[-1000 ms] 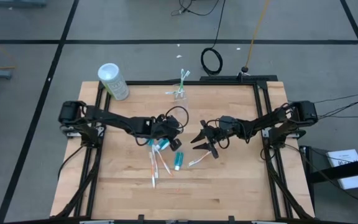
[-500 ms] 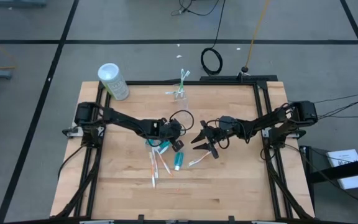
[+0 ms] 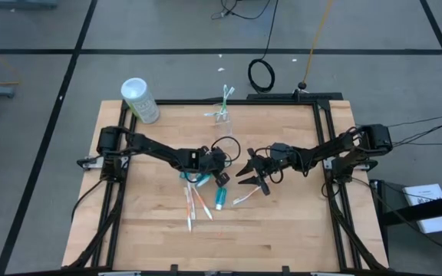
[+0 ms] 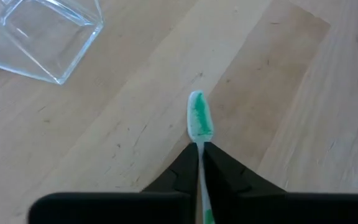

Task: Pick & Place toothbrushing station
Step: Put the green toothbrush into the transparent organizer

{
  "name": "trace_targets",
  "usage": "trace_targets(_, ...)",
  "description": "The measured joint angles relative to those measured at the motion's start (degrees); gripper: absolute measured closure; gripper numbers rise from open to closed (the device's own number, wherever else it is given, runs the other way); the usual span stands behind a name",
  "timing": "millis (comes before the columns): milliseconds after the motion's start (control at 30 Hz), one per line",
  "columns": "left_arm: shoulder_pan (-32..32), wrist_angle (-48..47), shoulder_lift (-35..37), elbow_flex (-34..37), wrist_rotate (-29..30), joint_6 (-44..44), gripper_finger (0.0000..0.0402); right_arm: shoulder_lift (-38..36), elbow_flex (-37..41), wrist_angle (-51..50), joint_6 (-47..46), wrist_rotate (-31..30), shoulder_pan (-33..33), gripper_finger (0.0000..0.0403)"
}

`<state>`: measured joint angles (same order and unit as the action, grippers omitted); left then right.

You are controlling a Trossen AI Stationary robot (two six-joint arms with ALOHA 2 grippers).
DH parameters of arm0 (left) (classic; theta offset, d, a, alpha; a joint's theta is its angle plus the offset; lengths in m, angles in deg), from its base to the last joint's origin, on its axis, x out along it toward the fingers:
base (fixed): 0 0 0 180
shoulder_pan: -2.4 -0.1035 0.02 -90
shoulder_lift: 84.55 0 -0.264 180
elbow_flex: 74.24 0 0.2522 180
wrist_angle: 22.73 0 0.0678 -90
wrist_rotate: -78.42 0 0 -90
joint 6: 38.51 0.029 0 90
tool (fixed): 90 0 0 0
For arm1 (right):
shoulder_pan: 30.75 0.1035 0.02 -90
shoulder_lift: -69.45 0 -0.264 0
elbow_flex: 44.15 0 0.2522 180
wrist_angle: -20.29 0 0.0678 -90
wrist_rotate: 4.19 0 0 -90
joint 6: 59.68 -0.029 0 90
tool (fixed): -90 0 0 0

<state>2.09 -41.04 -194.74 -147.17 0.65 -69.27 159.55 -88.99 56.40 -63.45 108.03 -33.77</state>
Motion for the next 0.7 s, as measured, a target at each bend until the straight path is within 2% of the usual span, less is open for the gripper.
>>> trace_targets(200, 0.4, -3.6, 1.4, -1.8, -0.5, 0.8, 0.0282, 0.0, 0.0, 0.0, 0.0, 0.0, 0.0, 0.0271)
trace_targets(367, 0.7, -13.8, 2.6, -5.6, -1.6, 0.7, 0.0223, 0.0, 0.0, -0.7, 0.1, -0.2, 0.0, 0.0271)
trace_targets(500, 2.2, -20.4, 2.8, -7.6, -3.1, -1.3, 0.0203, 0.0, 0.0, -0.9, 0.1, -0.2, 0.0, 0.0271)
trace_targets(700, 5.4, -21.6, 2.3, -7.7, -2.1, -3.0, 0.0214, 0.0, 0.0, -0.9, 0.2, -1.5, -0.3, 0.0271)
